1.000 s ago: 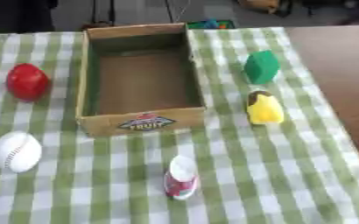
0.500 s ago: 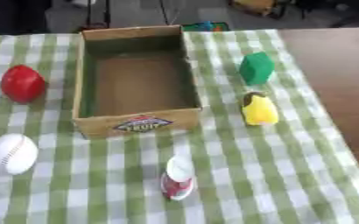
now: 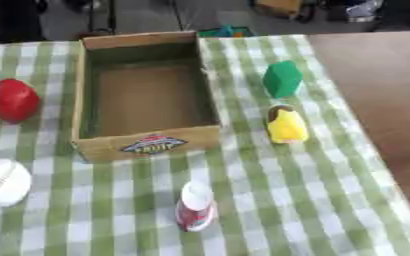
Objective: Pick up objects on the table and place them in the box.
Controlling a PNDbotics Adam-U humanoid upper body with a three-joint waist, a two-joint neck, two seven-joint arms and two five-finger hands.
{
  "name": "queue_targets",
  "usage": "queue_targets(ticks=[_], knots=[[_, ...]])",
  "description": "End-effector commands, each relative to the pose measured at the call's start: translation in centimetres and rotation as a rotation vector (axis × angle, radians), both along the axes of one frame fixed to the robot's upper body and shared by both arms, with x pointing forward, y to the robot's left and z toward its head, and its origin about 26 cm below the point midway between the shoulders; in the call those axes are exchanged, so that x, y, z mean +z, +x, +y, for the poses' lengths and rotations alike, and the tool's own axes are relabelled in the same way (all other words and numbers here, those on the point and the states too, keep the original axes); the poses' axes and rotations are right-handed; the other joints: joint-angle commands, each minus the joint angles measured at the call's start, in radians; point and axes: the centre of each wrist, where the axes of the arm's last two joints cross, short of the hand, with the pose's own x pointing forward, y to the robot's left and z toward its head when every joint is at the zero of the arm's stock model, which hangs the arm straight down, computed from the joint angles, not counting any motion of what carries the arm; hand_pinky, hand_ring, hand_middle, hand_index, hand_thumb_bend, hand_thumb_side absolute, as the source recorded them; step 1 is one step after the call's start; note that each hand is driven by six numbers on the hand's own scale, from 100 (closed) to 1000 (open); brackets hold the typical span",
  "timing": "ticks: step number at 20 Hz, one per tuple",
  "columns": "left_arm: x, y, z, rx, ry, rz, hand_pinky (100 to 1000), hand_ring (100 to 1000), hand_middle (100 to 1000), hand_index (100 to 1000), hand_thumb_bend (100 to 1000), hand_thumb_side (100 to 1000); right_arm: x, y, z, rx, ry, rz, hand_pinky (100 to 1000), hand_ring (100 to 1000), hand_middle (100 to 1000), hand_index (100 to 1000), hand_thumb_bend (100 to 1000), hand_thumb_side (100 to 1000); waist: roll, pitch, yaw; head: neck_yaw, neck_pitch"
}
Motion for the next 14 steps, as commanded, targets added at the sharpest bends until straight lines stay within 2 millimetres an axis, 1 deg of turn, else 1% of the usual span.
queue_targets(ticks=[1, 3, 4, 5, 6, 9, 11, 14], knots=[[1.0, -0.2, 0.0, -0.009, 0.028, -0.021, 744, 943, 857, 942, 100, 932, 1.3, -0.1, 1.0, 0.051, -0.031, -0.035, 780, 894, 921, 972, 642, 891, 0.001, -0.02, 0.002, -0.009, -0.013], [1.0, -0.2, -0.1, -0.014, 0.028, -0.021, 744, 942, 856, 941, 100, 932, 1.4, -0.1, 2.3, 0.114, -0.062, -0.053, 782, 893, 923, 967, 629, 904, 0.002, -0.02, 0.002, -0.015, -0.015], [1.0, -0.2, -0.1, -0.016, 0.029, -0.02, 743, 941, 855, 941, 100, 933, 1.5, -0.2, 3.0, 0.146, -0.088, -0.061, 786, 894, 928, 966, 592, 932, 0.002, -0.02, 0.003, -0.018, -0.017], [1.0, -0.2, -0.2, -0.019, 0.03, -0.019, 743, 941, 855, 941, 100, 933, 1.5, -0.5, 3.5, 0.174, -0.114, -0.072, 786, 894, 928, 966, 592, 932, 0.003, -0.019, 0.003, -0.02, -0.02], [1.0, -0.2, -0.2, -0.019, 0.03, -0.018, 742, 940, 854, 941, 100, 932, 1.4, -0.8, 4.0, 0.203, -0.149, -0.081, 786, 893, 933, 967, 563, 944, 0.003, -0.018, 0.004, -0.021, -0.024], [1.1, -0.1, -0.2, -0.022, 0.028, -0.019, 742, 939, 852, 941, 100, 933, 1.0, -2.0, 5.3, 0.282, -0.224, -0.109, 787, 893, 934, 967, 554, 956, 0.004, -0.015, 0.006, -0.022, -0.029], [1.1, -0.1, -0.3, -0.027, 0.028, -0.019, 741, 938, 850, 940, 100, 932, 0.6, -2.5, 5.8, 0.31, -0.245, -0.119, 787, 894, 935, 966, 553, 970, 0.005, -0.015, 0.007, -0.021, -0.033], [1.1, -0.1, -0.3, -0.031, 0.029, -0.018, 741, 935, 847, 935, 100, 931, 0.1, -2.8, 5.9, 0.315, -0.256, -0.114, 789, 895, 937, 973, 573, 977, 0.007, -0.016, 0.006, -0.02, -0.038]])
